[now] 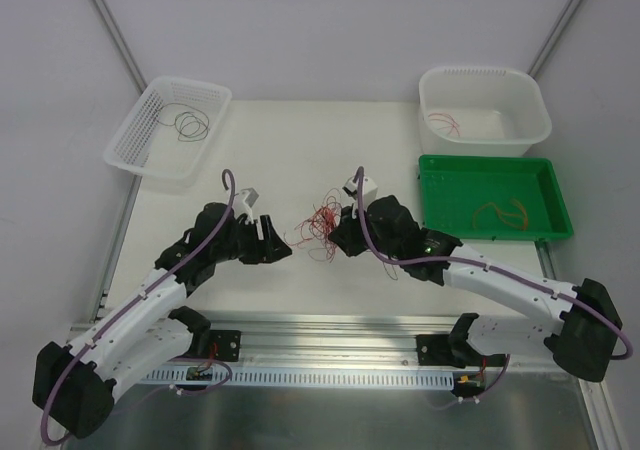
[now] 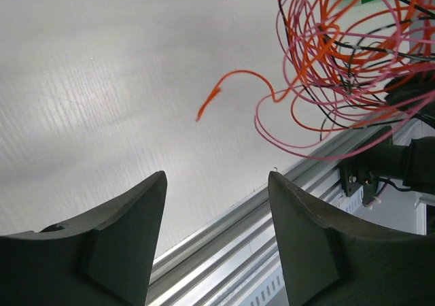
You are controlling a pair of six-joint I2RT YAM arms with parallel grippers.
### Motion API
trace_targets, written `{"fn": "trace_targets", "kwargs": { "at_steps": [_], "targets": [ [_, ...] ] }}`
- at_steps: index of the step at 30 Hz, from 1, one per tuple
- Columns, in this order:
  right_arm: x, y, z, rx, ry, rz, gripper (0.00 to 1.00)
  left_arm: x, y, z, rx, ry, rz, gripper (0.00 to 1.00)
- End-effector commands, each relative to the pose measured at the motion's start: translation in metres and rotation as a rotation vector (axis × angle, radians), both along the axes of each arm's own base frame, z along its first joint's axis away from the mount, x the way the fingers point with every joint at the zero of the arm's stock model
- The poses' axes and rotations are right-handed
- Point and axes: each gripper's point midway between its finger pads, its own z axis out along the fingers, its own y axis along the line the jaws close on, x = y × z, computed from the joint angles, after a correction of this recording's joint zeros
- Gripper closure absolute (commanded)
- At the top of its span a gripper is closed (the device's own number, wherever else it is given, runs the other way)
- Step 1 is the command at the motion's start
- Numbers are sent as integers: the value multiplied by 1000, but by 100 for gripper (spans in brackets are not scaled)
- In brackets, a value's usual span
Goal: Untangle the cables
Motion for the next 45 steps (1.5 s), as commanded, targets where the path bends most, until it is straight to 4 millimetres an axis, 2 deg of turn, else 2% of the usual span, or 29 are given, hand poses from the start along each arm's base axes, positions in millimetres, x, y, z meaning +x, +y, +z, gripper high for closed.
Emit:
{"fn": "trace_targets", "kwargs": {
  "at_steps": [1,3,10,13,18,23,28,39,45],
  "targets": [
    [-6,-1,28,27,-36,44,99,16,-13,27,-107,-145,4,39],
    [-12,0,32,34,-30,77,99,16,-23,35,-138,-192,-40,40],
    [-11,-4,45,58,-59,63,99,24,-47,49,-169,-288,-78,46],
    [-11,-4,46,61,-60,63,99,29,-53,48,-178,-302,-81,50],
    [-5,-7,47,55,-73,26,99,28,-62,26,-166,-256,-82,54],
    [-2,-7,46,60,-73,8,99,28,-73,20,-196,-257,-58,57],
    [0,-8,43,59,-71,-11,99,36,-73,22,-240,-272,18,65],
    [4,-9,35,60,-56,-51,99,33,-77,40,-368,-275,75,63],
    [5,-9,35,75,-50,-62,99,38,-80,34,-354,-260,88,64]
  ]
}}
